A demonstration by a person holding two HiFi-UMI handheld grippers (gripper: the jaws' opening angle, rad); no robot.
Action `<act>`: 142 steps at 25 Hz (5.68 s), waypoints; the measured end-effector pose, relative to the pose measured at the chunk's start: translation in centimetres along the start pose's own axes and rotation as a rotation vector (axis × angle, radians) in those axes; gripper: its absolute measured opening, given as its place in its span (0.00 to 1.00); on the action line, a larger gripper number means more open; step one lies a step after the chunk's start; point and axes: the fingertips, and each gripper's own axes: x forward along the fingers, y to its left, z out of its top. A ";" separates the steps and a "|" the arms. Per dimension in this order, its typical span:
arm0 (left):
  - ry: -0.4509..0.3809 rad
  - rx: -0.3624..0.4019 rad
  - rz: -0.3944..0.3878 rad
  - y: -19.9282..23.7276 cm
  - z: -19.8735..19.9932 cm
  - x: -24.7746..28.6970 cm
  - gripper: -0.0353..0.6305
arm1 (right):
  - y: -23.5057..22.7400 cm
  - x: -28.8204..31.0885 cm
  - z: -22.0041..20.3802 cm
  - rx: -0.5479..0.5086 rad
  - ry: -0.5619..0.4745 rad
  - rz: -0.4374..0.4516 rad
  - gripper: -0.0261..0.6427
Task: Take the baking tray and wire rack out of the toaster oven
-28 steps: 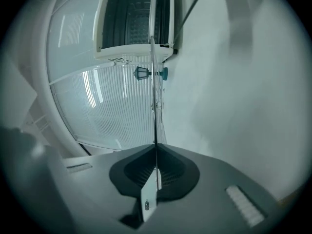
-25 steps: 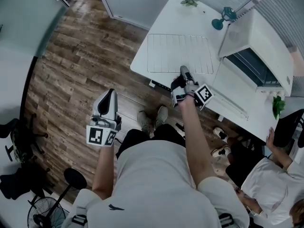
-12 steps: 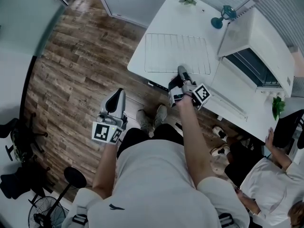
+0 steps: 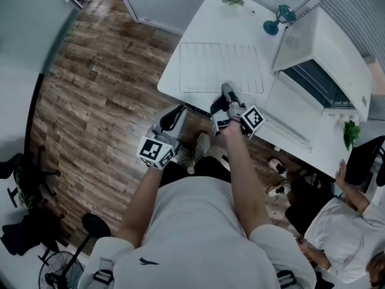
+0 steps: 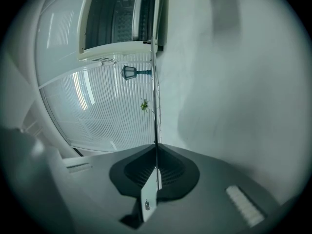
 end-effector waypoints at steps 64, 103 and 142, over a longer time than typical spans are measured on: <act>0.129 -0.077 -0.054 -0.9 -2.4 9.7 0.12 | 5.3 -5.3 -5.1 -0.297 0.602 0.071 0.04; -0.121 0.105 -0.036 -3.1 8.6 3.0 0.07 | 18.7 -20.1 4.6 -1.526 -0.442 -0.041 0.04; -0.137 0.155 -0.012 -21.8 6.0 20.3 0.07 | 17.7 -32.2 29.1 -1.468 -0.438 -0.042 0.04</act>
